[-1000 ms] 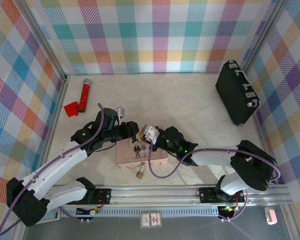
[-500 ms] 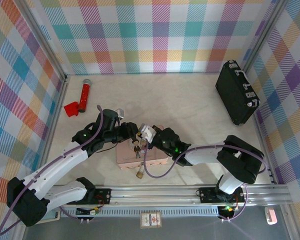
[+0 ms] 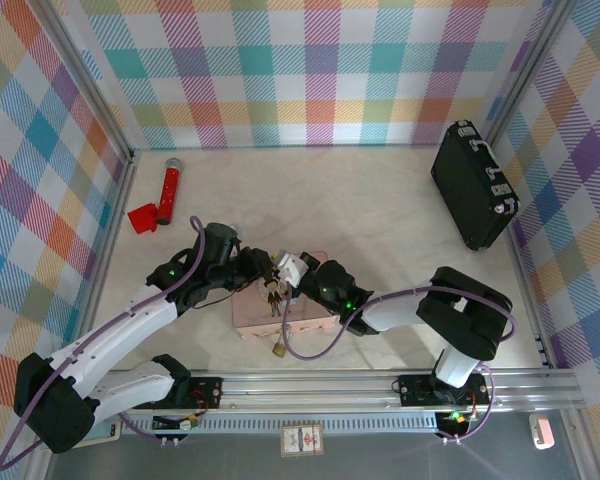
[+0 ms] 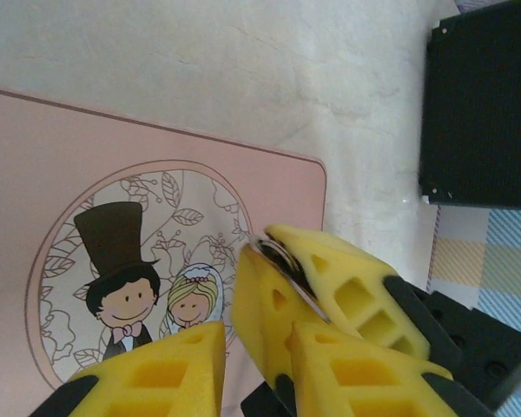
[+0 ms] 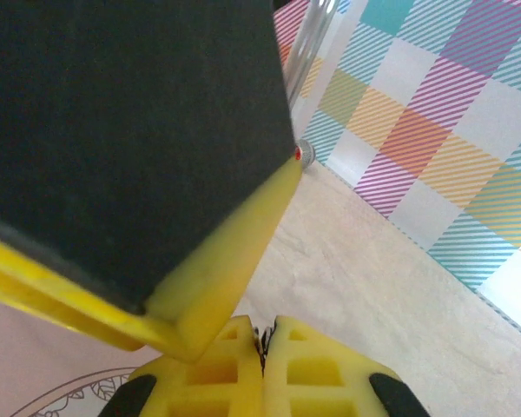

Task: Unlock a padlock with a key

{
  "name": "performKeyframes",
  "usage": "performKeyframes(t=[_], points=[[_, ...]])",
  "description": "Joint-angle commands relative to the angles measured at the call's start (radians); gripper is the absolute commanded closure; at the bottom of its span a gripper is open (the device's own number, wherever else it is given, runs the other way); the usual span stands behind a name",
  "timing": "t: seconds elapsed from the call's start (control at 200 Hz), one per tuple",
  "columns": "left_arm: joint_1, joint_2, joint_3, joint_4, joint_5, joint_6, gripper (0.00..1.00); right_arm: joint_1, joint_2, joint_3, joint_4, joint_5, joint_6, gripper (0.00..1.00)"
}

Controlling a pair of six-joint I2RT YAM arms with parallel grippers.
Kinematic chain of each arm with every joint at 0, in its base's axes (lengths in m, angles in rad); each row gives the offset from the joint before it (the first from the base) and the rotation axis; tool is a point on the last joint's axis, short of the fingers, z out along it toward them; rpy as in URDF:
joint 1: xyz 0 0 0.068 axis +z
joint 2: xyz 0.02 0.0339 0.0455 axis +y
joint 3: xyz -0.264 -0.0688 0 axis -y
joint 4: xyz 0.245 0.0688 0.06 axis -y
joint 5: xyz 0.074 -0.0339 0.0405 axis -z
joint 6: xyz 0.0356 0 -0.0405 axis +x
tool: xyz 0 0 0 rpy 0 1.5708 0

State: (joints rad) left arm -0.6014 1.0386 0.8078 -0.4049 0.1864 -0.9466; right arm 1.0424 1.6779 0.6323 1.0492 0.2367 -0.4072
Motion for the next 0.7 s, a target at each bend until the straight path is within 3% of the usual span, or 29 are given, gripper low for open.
performKeyframes(t=[0.0,0.695], points=[[0.014,-0.015,-0.014,0.020,0.010,-0.036,0.75,0.017,0.031,0.032,0.072,0.028,-0.026,1.00],[0.061,-0.043,-0.026,0.020,0.022,-0.066,0.77,0.060,0.125,0.076,0.143,0.083,-0.100,1.00]])
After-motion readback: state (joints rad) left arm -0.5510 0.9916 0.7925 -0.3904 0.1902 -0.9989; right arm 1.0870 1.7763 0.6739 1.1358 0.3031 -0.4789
